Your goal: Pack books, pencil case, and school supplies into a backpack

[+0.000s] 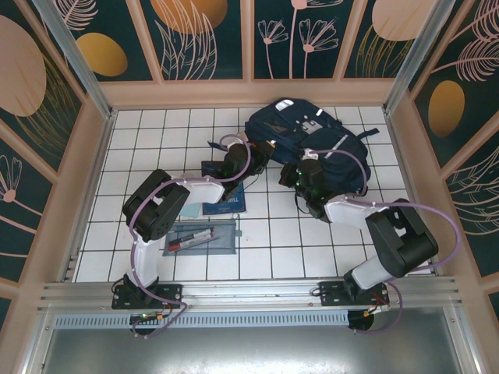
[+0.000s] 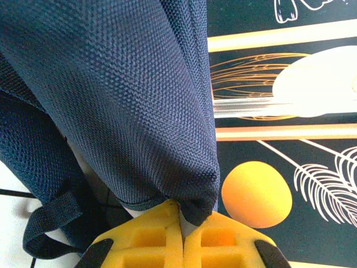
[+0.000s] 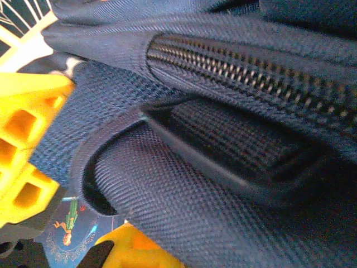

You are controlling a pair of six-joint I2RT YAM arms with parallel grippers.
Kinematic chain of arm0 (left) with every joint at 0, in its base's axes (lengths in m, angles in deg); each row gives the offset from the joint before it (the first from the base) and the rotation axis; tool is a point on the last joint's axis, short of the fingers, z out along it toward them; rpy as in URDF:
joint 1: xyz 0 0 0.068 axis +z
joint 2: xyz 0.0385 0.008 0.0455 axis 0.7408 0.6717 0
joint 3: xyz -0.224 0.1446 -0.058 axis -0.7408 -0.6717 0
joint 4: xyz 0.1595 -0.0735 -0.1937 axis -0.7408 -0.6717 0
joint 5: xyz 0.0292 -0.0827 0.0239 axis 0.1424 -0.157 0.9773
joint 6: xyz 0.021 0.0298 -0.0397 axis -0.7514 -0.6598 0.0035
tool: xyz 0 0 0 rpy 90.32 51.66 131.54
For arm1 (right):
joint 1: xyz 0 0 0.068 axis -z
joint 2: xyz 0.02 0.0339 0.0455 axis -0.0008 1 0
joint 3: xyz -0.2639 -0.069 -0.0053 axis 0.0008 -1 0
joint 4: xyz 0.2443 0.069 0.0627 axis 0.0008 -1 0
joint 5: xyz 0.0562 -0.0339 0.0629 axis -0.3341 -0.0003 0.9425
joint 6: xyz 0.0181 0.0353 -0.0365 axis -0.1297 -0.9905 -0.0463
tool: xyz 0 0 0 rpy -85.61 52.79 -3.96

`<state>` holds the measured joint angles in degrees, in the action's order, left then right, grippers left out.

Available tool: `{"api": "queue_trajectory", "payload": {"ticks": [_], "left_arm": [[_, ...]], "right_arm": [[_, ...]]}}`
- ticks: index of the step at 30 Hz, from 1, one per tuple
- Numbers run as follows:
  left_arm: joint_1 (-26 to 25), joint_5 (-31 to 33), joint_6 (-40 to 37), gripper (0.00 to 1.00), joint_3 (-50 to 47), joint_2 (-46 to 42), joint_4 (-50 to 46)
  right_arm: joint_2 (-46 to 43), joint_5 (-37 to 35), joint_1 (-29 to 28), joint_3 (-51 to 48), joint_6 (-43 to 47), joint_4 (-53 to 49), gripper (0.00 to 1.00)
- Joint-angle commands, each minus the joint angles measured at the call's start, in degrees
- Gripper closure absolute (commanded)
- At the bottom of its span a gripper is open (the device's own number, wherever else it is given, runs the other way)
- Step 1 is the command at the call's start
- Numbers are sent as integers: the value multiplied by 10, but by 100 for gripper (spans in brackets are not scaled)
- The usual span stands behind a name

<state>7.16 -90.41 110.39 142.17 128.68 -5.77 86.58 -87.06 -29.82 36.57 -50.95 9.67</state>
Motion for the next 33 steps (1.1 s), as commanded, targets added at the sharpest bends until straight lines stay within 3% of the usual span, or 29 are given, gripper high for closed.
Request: {"api": "queue_trajectory", "payload": {"ticks": [1, 15, 26, 33], "left_arm": [[-3, 14, -9, 100, 20, -20, 38], [17, 32, -46, 100, 34, -7, 12], [63, 8, -90, 100, 46, 5, -4], [105, -47, -155, 100, 112, 58, -43]], "right_arm": [[-43, 12, 20, -4, 40, -24, 100], [-112, 149, 102, -20, 97, -190, 100], [-138, 168, 126, -24, 115, -297, 100], [-153, 162, 138, -20, 127, -358, 100]]}}
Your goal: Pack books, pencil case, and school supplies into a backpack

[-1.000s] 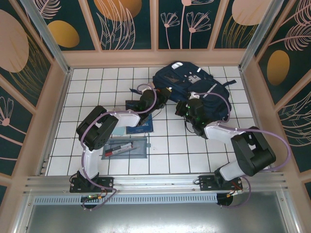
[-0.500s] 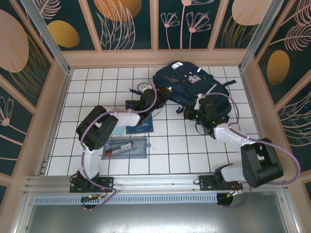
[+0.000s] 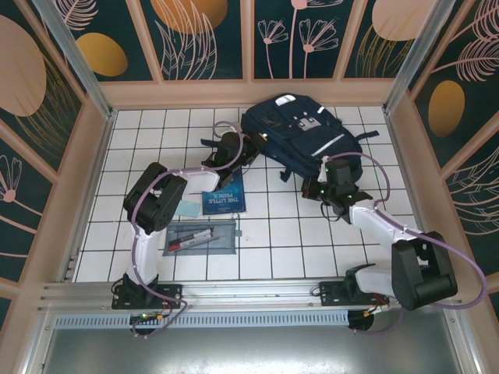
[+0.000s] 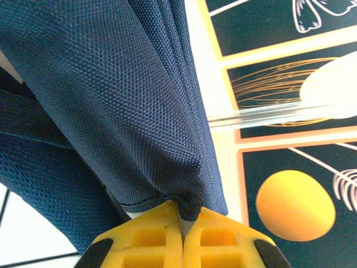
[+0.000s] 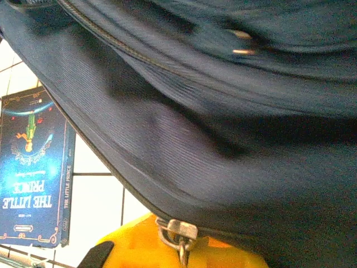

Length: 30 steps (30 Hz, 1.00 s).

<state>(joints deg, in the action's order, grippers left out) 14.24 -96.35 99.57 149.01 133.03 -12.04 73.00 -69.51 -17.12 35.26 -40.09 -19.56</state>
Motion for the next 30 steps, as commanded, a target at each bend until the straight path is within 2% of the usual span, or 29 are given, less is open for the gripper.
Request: {"api": "queue_trajectory", "payload": {"ticks": [1, 5, 8, 9, 11, 13, 20, 26, 30], "left_arm": [[38, 9, -56, 100, 53, 21, 11], [51, 8, -93, 100, 100, 55, -24], [56, -22, -107, 100, 158, 91, -54], [56, -39, -112, 93, 181, 103, -72], [56, -64, -119, 37, 209, 112, -102], [56, -77, -127, 3, 205, 100, -131], [56, -78, -145, 1, 42, -37, -152], [49, -116, -57, 2, -113, -103, -58], [28, -133, -4, 5, -134, -84, 11]], "right_arm": [[-19, -14, 12, -5, 21, -75, 100], [-22, 20, 10, -5, 11, -87, 100], [-15, 79, -7, -4, -30, -51, 100], [-9, 94, -21, -1, -49, -32, 100], [8, 107, -49, 10, -81, 6, 100], [31, 115, -66, 25, -119, 49, 100], [126, 129, -72, 89, -199, 153, 100], [194, 170, -83, 146, -222, 175, 100], [200, 178, -99, 167, -219, 153, 100]]}}
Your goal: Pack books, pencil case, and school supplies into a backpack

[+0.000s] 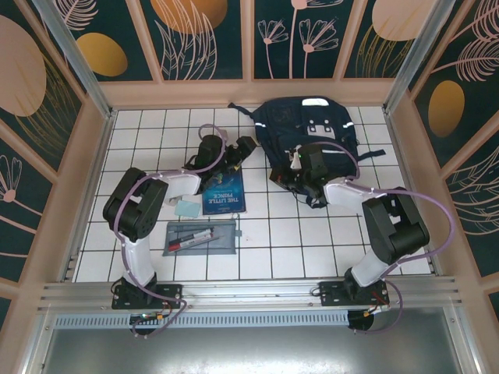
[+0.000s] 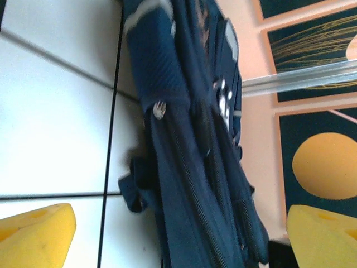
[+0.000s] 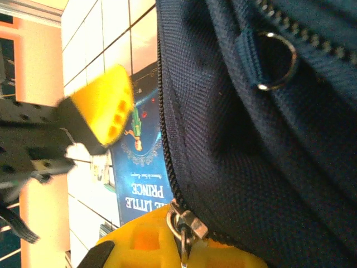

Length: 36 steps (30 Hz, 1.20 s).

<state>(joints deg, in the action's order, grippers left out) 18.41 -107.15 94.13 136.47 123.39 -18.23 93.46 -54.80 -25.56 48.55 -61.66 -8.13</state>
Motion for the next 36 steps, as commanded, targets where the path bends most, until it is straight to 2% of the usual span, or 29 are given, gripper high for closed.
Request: {"api": "queue_trajectory", "payload": {"ticks": [1, 4, 6, 11, 12, 13, 14, 16, 19, 26, 32, 36], "left_arm": [[-20, -28, 58, 6, -2, 23, 80], [-31, -36, 93, 13, 18, 58, 124], [-34, -32, 117, 23, 20, 77, 173], [-44, -17, 125, 28, 42, 99, 184], [-46, -17, 126, 35, 46, 104, 185], [-47, -16, 126, 50, 49, 109, 187], [-49, -14, 127, 71, 51, 112, 188], [-49, -13, 129, 87, 52, 116, 187], [-49, -6, 117, 100, 52, 115, 178], [-23, -17, 51, 100, 81, 118, 120], [-3, -26, -19, 100, 96, 102, 56], [7, -38, -35, 100, 94, 98, 45]], "right_arm": [[-6, 30, -18, 36, -3, 35, 100], [-17, 23, -26, 34, -4, 21, 100], [-28, 19, -29, 26, -7, 20, 100], [-49, 24, -36, -6, -30, 48, 100], [-52, 26, -38, -8, -30, 50, 100], [-56, 26, -39, -10, -30, 50, 100], [-58, 26, -40, -13, -32, 50, 100], [-62, 30, -40, -18, -32, 48, 100], [-70, 29, -40, -20, -21, 16, 100], [-111, -16, -25, -30, 1, -151, 100], [-142, -43, 47, -34, 68, -281, 100], [-155, -69, 88, -12, 127, -348, 100]]}}
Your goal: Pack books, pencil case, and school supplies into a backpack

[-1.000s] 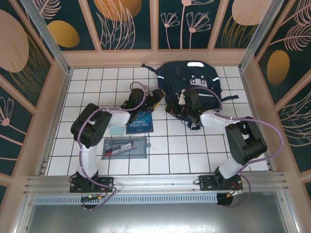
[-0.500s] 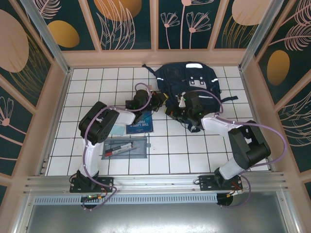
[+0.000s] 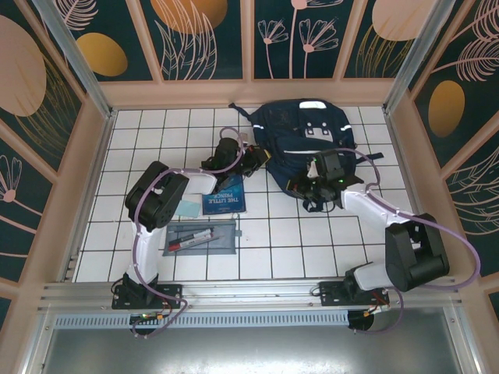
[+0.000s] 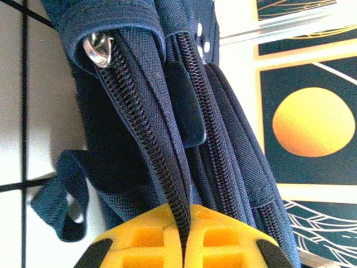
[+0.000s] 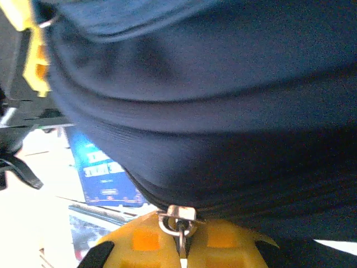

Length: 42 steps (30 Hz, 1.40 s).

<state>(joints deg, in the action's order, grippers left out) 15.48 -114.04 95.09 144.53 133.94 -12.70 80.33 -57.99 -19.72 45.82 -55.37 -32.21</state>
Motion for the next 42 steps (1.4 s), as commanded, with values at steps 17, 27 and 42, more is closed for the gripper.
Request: {"api": "queue_trajectory", "payload": {"ticks": [17, 27, 42], "left_arm": [[60, 3, -78, 100, 58, 9, -55], [60, 13, -83, 77, 266, 131, -133], [81, 72, -192, 1, 10, -137, -254]], "right_arm": [[15, -50, 172, 36, 176, -111, 100], [-4, 101, 19, -17, 28, 46, 100], [198, 98, -56, 155, -60, 261, 100]]}}
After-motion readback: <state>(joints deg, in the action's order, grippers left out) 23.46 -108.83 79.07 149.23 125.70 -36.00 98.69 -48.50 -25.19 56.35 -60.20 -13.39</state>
